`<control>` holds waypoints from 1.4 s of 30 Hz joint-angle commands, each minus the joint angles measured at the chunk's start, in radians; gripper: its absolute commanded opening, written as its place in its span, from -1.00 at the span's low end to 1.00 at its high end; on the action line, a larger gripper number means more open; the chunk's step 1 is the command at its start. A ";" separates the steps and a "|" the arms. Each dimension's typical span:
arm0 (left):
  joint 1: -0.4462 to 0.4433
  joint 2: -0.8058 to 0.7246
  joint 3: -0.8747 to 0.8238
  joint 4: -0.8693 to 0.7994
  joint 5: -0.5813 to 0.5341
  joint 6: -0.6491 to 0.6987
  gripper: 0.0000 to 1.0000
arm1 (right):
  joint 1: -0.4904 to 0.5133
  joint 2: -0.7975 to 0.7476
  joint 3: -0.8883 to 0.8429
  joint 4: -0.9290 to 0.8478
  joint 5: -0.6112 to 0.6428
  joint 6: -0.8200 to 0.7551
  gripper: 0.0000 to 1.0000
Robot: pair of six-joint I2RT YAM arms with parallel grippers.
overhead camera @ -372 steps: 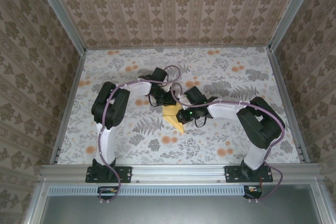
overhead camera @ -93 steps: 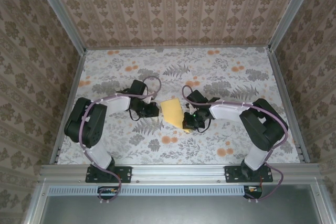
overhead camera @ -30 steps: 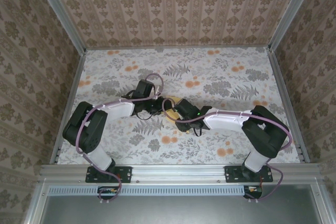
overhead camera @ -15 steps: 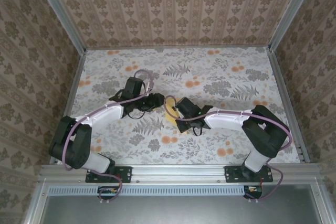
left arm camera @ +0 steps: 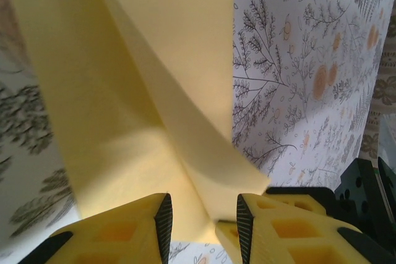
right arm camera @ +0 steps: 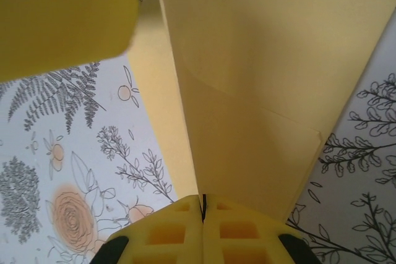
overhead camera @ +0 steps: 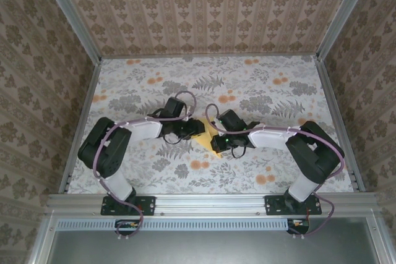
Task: Fold a paper plane with a square sheet of paper (fold left side to right side)
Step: Fourth fold the wing at the center of the table.
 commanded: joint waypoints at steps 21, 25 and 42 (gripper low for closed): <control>-0.024 0.155 0.092 -0.017 -0.030 -0.037 -0.20 | -0.080 0.043 -0.037 0.098 -0.180 0.098 -0.93; -0.026 0.166 0.093 -0.039 -0.041 -0.034 -0.20 | -0.083 0.041 -0.035 0.097 -0.182 0.099 -0.84; -0.027 0.153 0.090 -0.070 -0.060 -0.023 -0.20 | -0.250 -0.010 -0.060 0.257 -0.366 0.235 -0.16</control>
